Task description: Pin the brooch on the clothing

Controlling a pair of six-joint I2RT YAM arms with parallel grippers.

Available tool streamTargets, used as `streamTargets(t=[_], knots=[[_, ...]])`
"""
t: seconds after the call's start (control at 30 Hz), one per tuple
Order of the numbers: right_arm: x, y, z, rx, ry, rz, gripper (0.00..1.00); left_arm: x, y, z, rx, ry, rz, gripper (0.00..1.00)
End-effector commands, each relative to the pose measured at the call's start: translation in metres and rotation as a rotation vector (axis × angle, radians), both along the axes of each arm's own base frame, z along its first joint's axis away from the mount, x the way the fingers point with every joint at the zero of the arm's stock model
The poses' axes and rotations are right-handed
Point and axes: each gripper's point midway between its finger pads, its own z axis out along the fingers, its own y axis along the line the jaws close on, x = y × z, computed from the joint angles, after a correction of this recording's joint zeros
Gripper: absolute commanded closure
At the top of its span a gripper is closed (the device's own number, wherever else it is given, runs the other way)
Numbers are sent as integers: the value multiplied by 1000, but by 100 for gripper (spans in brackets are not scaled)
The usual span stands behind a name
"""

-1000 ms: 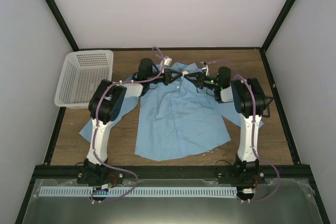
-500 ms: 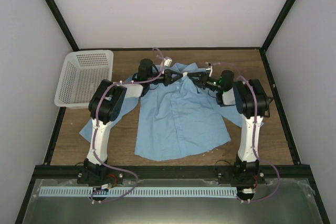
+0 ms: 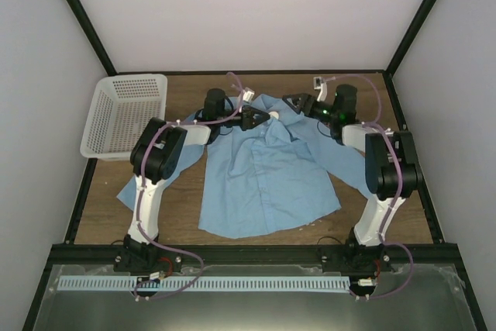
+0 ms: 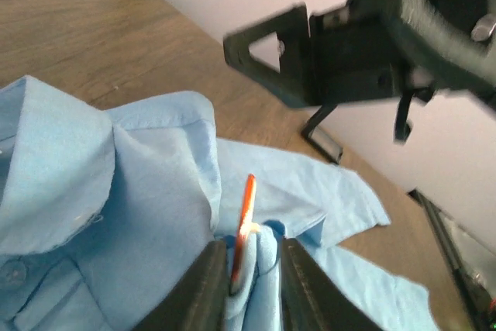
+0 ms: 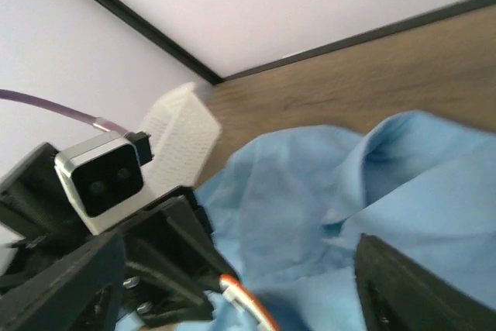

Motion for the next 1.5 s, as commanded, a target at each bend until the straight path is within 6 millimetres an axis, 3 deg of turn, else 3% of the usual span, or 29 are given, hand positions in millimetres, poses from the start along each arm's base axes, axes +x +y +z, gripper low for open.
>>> streamTargets(t=[0.0,0.03,0.07,0.17,0.27,0.5,0.7,0.8,0.87,1.1,1.2,1.27,1.37,1.47], knots=[[9,-24,-28,-233,94,-107,14,-6,3,10,23,-14,7,73],[10,-26,-29,-248,126,-111,3,-6,5,13,20,-1,18,68],[10,-26,-30,-261,153,-112,0,-6,8,15,17,21,36,64],[6,-29,-30,-277,220,-115,0,-7,18,25,34,58,94,37],[10,-28,-27,-305,244,-93,0,0,33,21,108,125,195,25],[39,-2,-38,-345,254,17,0,24,90,-24,269,394,425,21],[63,32,-55,-311,335,88,0,55,104,-48,373,460,503,20],[76,31,-73,-342,370,62,0,77,109,-58,400,476,561,20],[83,28,-97,-377,413,46,0,86,113,-65,415,502,593,20],[115,14,-154,-480,454,-44,0,95,140,-87,467,530,696,20],[140,11,-162,-492,426,-74,0,90,141,-76,458,505,667,20],[160,10,-161,-482,388,-92,0,86,135,-58,426,468,632,20],[192,8,-148,-429,280,-130,0,80,128,-28,379,419,583,20],[224,2,-113,-353,112,-184,0,80,123,3,325,377,558,20]])
